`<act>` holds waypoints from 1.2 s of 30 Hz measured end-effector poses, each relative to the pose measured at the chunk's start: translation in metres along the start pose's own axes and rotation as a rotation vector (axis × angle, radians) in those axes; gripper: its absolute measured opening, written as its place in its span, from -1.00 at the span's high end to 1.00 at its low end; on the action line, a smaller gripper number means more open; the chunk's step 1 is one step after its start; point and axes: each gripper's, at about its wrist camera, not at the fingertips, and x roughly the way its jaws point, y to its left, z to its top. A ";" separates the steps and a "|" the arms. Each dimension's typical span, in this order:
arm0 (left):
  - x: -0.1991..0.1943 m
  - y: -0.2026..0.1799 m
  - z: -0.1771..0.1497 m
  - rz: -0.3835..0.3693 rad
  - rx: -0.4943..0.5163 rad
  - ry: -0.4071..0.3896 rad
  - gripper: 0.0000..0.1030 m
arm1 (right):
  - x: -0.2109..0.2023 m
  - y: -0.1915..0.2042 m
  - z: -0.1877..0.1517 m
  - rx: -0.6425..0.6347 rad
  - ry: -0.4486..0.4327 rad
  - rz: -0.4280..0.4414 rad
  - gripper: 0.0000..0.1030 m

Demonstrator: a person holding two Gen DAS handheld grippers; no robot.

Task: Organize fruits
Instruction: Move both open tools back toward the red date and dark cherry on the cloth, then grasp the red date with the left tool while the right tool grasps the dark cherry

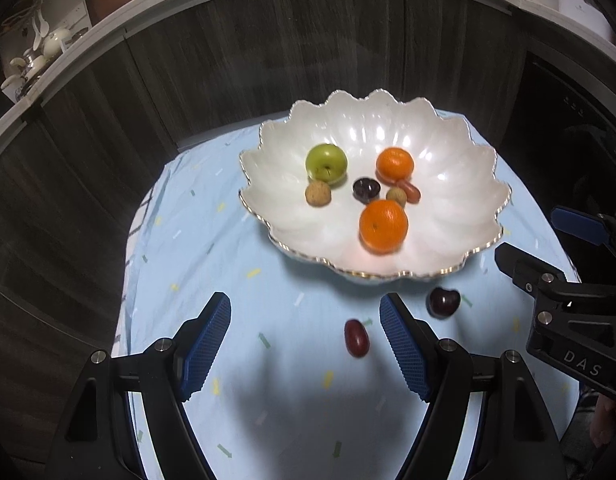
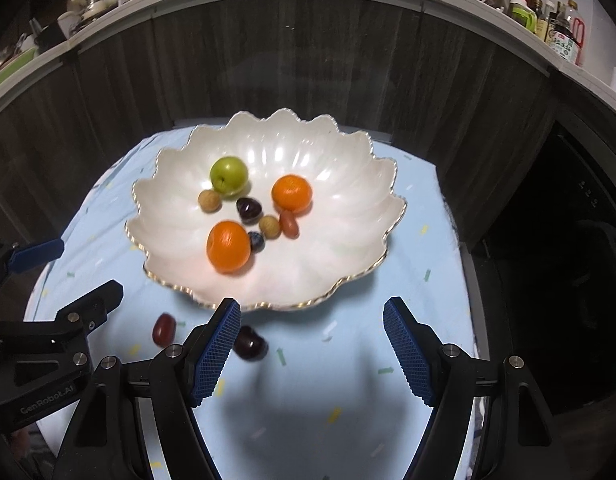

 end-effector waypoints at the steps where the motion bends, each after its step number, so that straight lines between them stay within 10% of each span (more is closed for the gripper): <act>1: 0.001 0.000 -0.002 -0.004 0.004 0.003 -0.49 | 0.000 0.001 -0.002 -0.007 0.001 0.007 -0.45; 36: 0.062 -0.015 -0.037 -0.057 0.076 0.097 -0.27 | 0.056 0.022 -0.032 -0.158 0.122 0.124 -0.39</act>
